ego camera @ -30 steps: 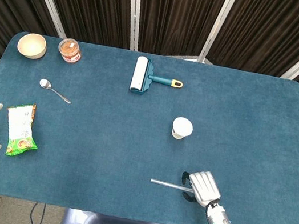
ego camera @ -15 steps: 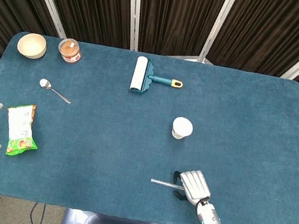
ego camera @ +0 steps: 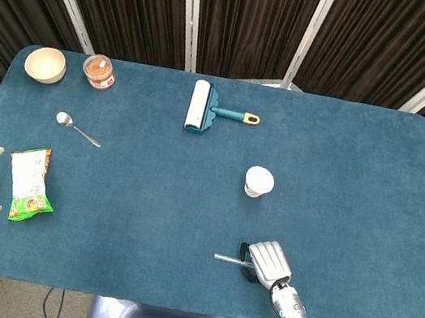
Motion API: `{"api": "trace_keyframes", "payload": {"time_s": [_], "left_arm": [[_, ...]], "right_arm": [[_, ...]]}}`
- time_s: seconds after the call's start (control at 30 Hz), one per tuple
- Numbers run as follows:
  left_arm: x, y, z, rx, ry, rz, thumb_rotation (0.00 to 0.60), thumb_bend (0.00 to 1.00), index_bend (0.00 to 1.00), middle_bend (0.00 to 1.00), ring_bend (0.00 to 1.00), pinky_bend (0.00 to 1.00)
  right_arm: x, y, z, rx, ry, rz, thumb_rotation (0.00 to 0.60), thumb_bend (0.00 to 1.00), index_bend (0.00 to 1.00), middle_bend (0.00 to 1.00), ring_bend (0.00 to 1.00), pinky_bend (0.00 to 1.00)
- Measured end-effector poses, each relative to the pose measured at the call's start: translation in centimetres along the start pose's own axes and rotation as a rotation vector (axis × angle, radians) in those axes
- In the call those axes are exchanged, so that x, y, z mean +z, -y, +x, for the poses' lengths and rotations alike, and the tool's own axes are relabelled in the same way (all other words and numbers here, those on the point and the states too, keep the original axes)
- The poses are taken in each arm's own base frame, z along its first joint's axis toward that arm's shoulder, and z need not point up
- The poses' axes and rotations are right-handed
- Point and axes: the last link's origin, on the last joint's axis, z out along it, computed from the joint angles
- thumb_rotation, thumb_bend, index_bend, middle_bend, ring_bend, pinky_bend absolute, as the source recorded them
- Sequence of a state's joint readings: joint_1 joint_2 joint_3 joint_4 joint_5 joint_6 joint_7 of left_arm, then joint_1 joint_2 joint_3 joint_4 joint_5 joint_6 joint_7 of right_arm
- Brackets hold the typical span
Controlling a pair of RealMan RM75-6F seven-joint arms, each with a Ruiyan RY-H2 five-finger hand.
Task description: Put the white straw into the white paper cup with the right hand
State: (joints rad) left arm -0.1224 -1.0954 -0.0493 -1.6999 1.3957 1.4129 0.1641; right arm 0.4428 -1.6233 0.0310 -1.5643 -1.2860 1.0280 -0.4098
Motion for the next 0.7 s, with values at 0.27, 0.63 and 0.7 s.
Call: {"api": "trace_keyframes", "payload": {"time_s": [0.27, 0.63, 0.7], "left_arm": [[0.01, -0.01, 0.0, 0.001, 0.001, 0.0, 0.6, 0.17, 0.0, 0.0, 0.0, 0.0], [0.02, -0.02, 0.02, -0.001, 0.001, -0.001, 0.6, 0.17, 0.0, 0.0, 0.0, 0.0], [0.03, -0.01, 0.02, -0.001, 0.001, -0.001, 0.6, 0.17, 0.0, 0.0, 0.0, 0.0]], "right_arm": [[0.52, 0.18, -0.21, 0.005, -0.003, -0.005, 0.6, 0.32, 0.54, 1.0, 0.93, 0.85], [1.01, -0.11, -0.74, 0.001, 0.007, -0.021, 0.6, 0.42, 0.54, 1.0, 0.93, 0.84], [0.97, -0.12, -0.81, 0.001, 0.01, -0.021, 0.6, 0.42, 0.54, 1.0, 0.93, 0.84]]}}
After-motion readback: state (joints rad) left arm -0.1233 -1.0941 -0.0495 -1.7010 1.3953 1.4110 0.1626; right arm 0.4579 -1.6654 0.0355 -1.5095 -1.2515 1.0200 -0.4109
